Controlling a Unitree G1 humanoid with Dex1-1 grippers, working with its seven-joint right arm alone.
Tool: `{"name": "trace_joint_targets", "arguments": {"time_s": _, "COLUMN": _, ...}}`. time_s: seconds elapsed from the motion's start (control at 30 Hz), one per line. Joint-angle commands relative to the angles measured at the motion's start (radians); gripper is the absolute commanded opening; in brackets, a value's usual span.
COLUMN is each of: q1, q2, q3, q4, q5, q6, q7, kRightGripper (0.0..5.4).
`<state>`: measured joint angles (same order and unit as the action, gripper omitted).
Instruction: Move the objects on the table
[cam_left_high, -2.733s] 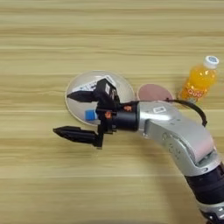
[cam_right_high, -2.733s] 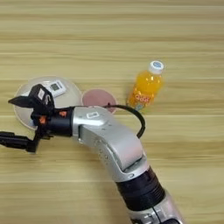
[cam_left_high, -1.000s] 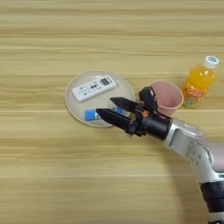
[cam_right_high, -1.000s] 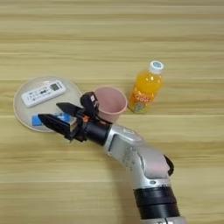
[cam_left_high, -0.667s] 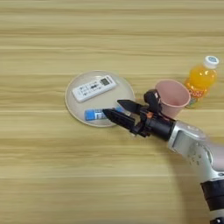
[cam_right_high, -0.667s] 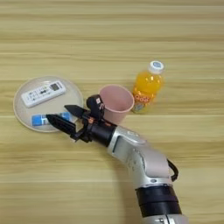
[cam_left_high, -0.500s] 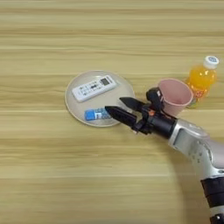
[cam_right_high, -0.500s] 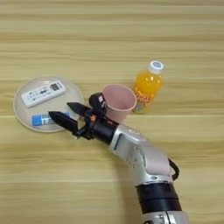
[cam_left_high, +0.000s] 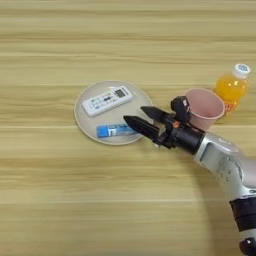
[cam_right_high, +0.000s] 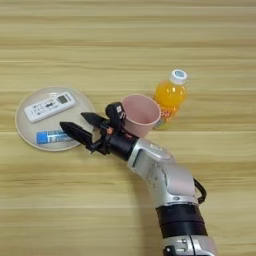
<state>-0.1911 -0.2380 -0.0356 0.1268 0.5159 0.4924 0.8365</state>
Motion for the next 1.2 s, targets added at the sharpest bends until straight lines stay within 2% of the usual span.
{"name": "trace_joint_targets", "arguments": {"time_s": 0.03, "q1": -0.066, "q2": -0.017, "q3": -0.012, "q4": -0.049, "q5": -0.002, "q6": -0.033, "q7": -0.007, "kRightGripper": 5.39}}
{"name": "trace_joint_targets", "arguments": {"time_s": 0.2, "q1": -0.035, "q2": -0.007, "q3": 0.017, "q4": -0.109, "q5": 0.007, "q6": -0.022, "q7": 0.008, "kRightGripper": 5.39}}
{"name": "trace_joint_targets", "arguments": {"time_s": 0.47, "q1": 0.024, "q2": 0.011, "q3": 0.072, "q4": -0.264, "q5": 0.080, "q6": 0.004, "q7": 0.085, "kRightGripper": 5.39}}
{"name": "trace_joint_targets", "arguments": {"time_s": 0.6, "q1": 0.008, "q2": 0.047, "q3": 0.109, "q4": -0.283, "q5": 0.081, "q6": 0.005, "q7": 0.073, "kRightGripper": 5.39}}
{"name": "trace_joint_targets", "arguments": {"time_s": 0.8, "q1": -0.046, "q2": 0.118, "q3": 0.147, "q4": -0.284, "q5": 0.053, "q6": -0.044, "q7": 0.030, "kRightGripper": 5.39}}
{"name": "trace_joint_targets", "arguments": {"time_s": 0.87, "q1": -0.064, "q2": 0.136, "q3": 0.165, "q4": -0.274, "q5": 0.009, "q6": -0.090, "q7": 0.006, "kRightGripper": 5.39}}
{"name": "trace_joint_targets", "arguments": {"time_s": 1.07, "q1": -0.124, "q2": 0.173, "q3": 0.216, "q4": -0.221, "q5": -0.194, "q6": -0.340, "q7": -0.079, "kRightGripper": 5.39}}
{"name": "trace_joint_targets", "arguments": {"time_s": 1.17, "q1": -0.150, "q2": 0.160, "q3": 0.262, "q4": -0.185, "q5": -0.348, "q6": -0.488, "q7": -0.136, "kRightGripper": 5.39}}
{"name": "trace_joint_targets", "arguments": {"time_s": 1.2, "q1": -0.155, "q2": 0.162, "q3": 0.272, "q4": -0.178, "q5": -0.375, "q6": -0.511, "q7": -0.148, "kRightGripper": 5.39}}
